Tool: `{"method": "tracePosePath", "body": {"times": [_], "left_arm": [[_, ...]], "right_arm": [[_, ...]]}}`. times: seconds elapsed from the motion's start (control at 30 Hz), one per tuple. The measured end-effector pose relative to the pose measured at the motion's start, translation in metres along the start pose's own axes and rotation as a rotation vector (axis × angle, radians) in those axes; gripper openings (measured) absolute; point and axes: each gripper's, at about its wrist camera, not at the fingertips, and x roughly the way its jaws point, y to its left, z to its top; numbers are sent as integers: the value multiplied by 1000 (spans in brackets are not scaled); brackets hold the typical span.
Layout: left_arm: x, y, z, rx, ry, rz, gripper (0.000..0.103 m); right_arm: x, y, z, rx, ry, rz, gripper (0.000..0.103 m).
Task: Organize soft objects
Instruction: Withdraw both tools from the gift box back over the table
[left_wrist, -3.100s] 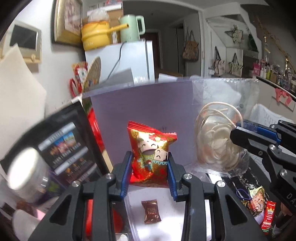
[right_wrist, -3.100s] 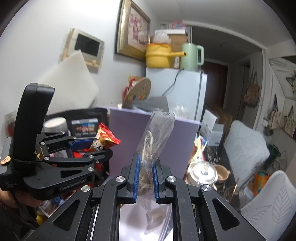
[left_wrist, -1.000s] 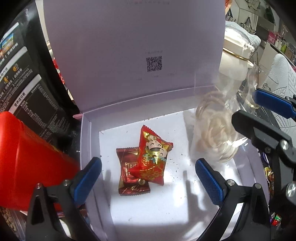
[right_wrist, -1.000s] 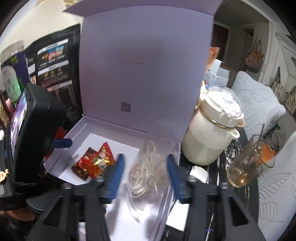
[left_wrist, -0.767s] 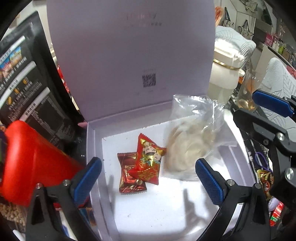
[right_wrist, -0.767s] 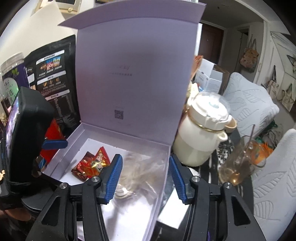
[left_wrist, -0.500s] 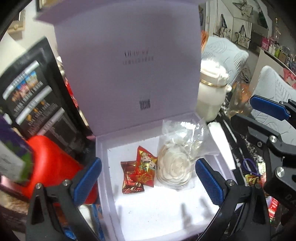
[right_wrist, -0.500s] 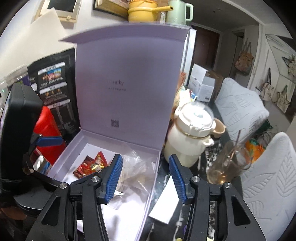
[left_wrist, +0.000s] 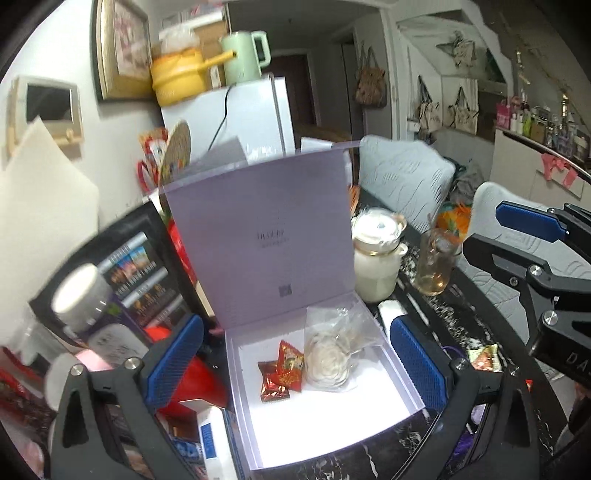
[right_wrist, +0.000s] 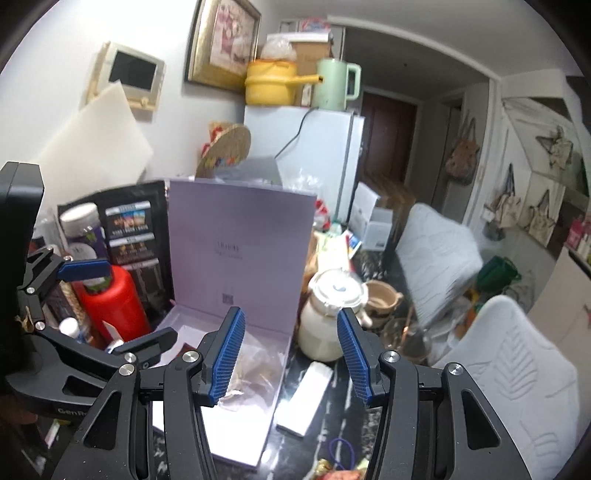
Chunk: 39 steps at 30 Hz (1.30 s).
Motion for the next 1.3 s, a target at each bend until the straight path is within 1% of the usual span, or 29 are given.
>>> {"method": "tracePosePath", "body": {"times": [0.13,0.27,0.33,0.43,0.53,0.57,0.63,0.87,1.03,1.13,1.2,1.3], "left_arm": [[-35,-2,2,-10,-51,-29,103],[-64,-8,0,7,-85,-43,103],[-78,-11,-3,13,-97,-55,103],[-92,-15,-10,20,-114,-60,103],[-107,-20,-22,25,-125,-81,103],[-111,-23,-26,30,-128,-85,103],[-118,-28,-35,45,-129,-94,103],[-133,-50,-69,81,-119,-157,103],[-137,-71,-96,122,-108,-209,103],[-138,-84,-111,155,-102,-240,103],[-137,-92,-121,170,-80,-268,103],[-132,-99,-131,167,-44,-304,103]], "right_arm": [[-33,1,4,-14,-40,-17,52],[-63,3,3,-22,-69,-33,53],[-78,4,0,-25,-82,-35,56],[-98,7,-8,-32,-98,-58,56],[-118,7,-20,-24,-102,-68,56],[-125,8,-26,-16,-102,-65,57],[-133,8,-37,-2,-99,-62,61],[-156,13,-88,52,-68,-62,61],[-168,18,-124,79,-47,-128,61],[-176,15,-147,129,-24,-146,61],[-181,13,-163,162,-1,-154,61],[-187,12,-183,197,32,-173,61]]}}
